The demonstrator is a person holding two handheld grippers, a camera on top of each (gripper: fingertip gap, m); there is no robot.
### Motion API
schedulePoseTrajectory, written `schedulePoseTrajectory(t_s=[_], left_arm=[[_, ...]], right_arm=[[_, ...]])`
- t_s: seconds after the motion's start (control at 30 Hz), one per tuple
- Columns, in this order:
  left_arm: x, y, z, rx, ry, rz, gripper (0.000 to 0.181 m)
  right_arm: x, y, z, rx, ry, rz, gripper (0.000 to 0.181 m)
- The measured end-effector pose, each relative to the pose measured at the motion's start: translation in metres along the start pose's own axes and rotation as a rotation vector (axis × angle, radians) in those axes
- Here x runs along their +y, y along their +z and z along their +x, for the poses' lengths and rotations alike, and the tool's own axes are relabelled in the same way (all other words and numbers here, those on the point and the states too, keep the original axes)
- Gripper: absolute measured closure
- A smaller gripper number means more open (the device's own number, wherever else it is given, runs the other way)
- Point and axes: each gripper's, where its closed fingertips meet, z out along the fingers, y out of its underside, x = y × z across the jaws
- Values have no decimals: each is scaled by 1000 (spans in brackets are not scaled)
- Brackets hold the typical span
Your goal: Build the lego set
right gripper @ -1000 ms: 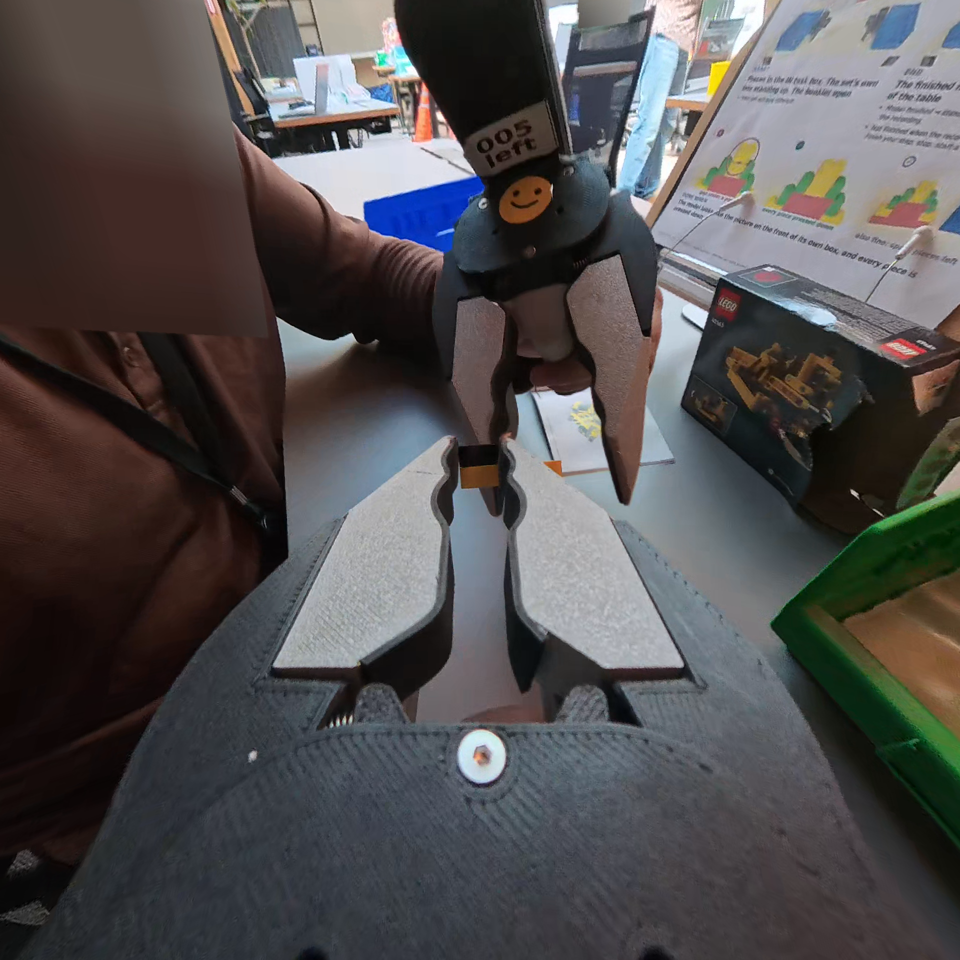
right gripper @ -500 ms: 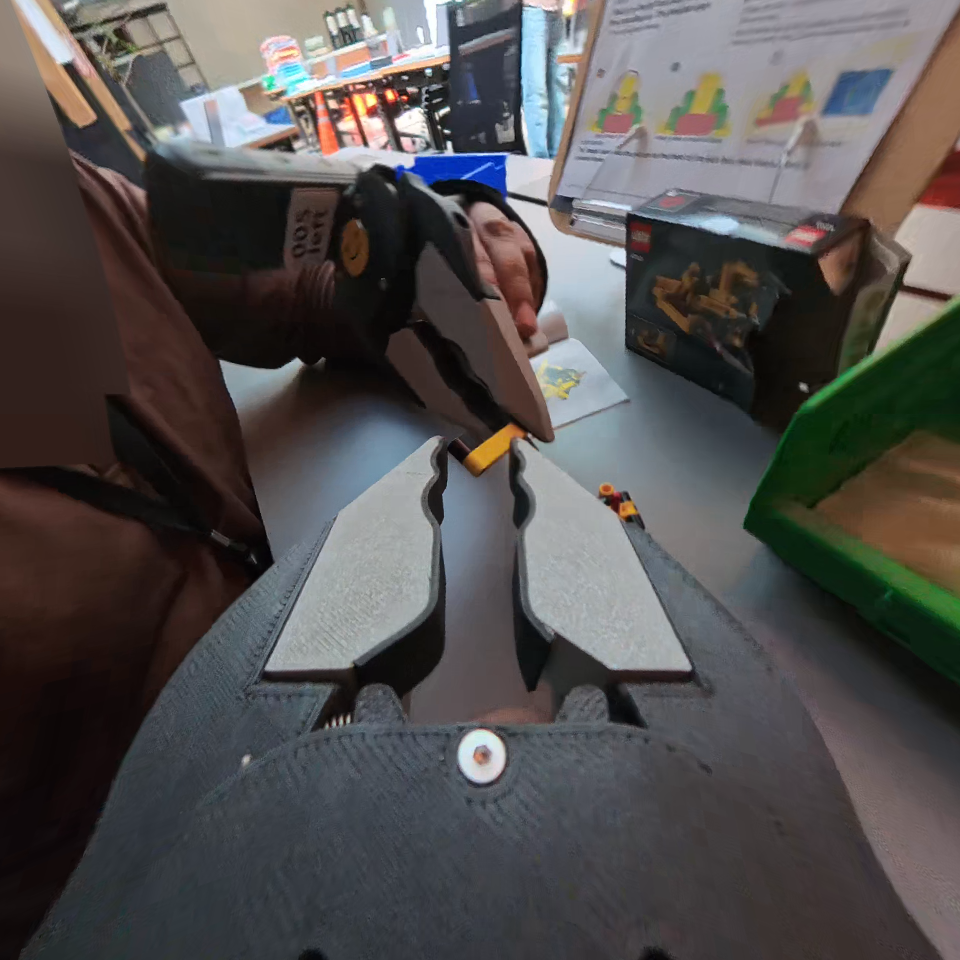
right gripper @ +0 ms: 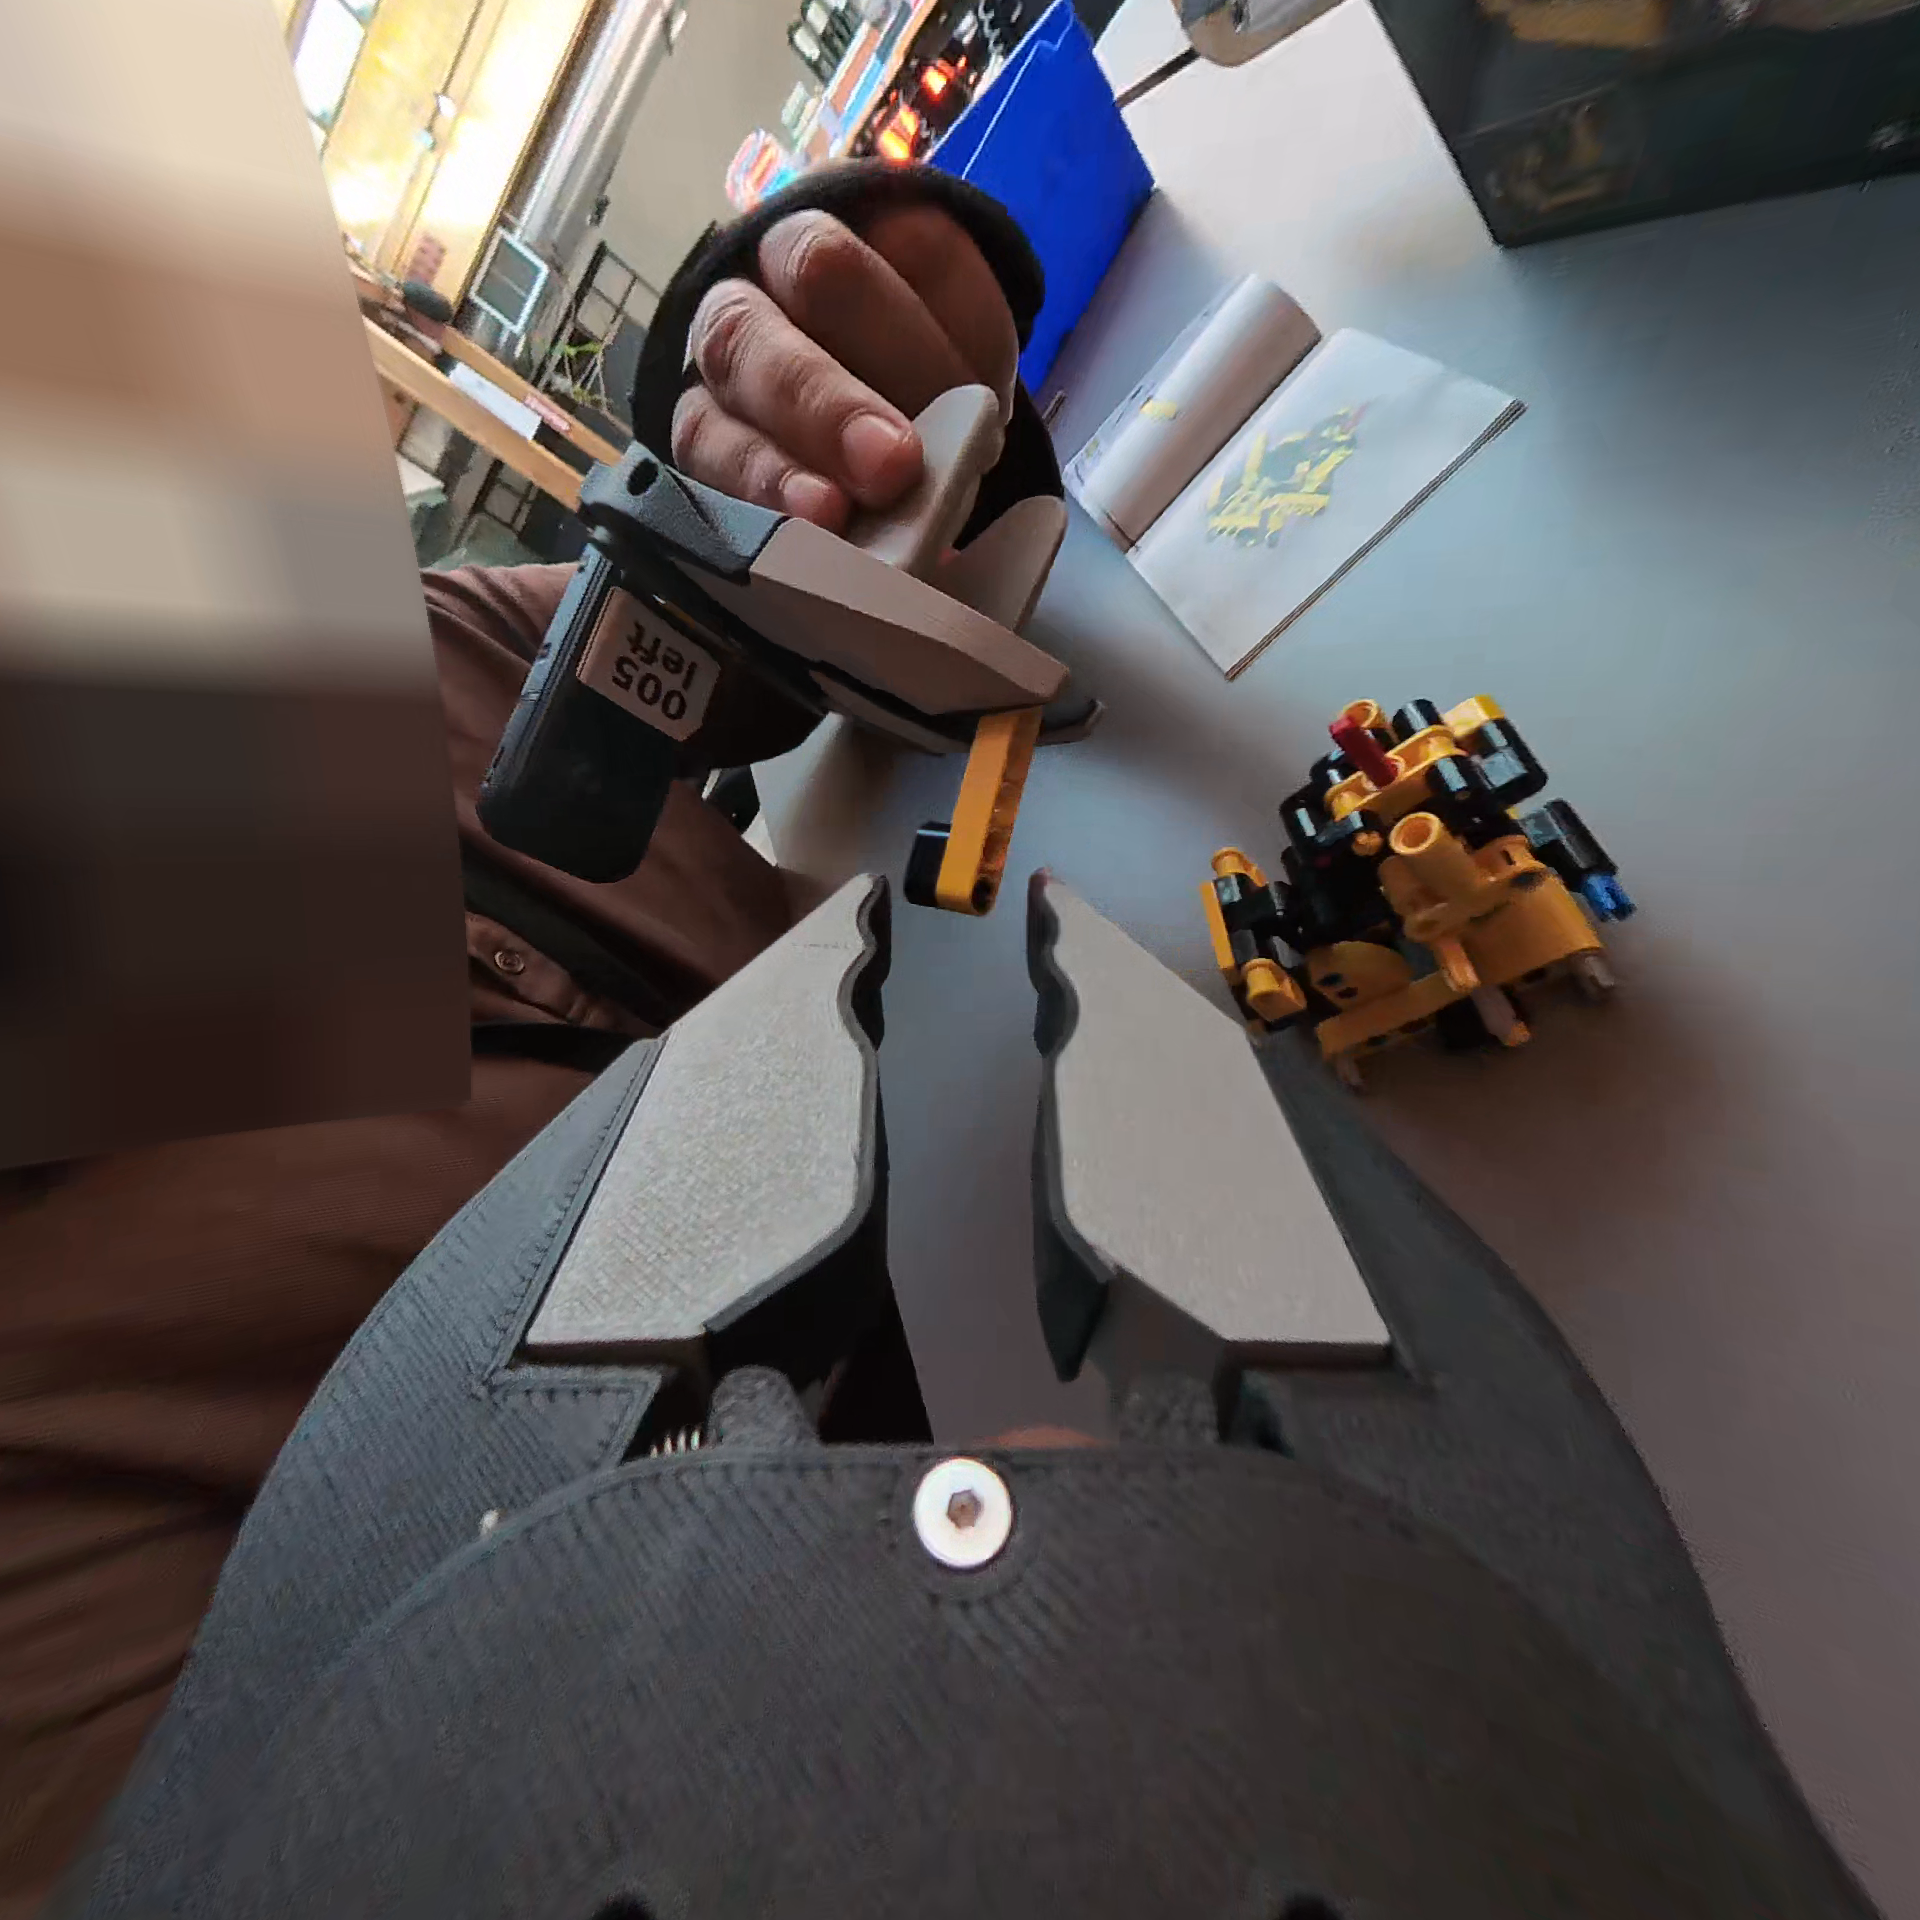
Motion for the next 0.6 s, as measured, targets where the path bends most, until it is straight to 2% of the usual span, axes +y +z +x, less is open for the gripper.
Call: schedulePoseTrajectory(t_s=[0.03, 0.17, 0.3, 0.5, 0.6], left_arm=[[1, 0, 1, -2, 14, -5, 177], [0, -1, 3, -2, 52, 8, 177], [-2, -3, 2, -19, 101, 19, 178], [-5, -4, 3, -49, 186, 45, 177], [-7, -5, 4, -43, 194, 58, 177]], right_arm=[[1, 3, -1, -13, -3, -12, 164], [-1, 7, -2, -34, 11, -12, 156], [-3, 5, 2, -36, 31, -5, 157], [1, 9, -3, -91, 48, -35, 168], [3, 11, -10, -147, 59, -45, 159]])
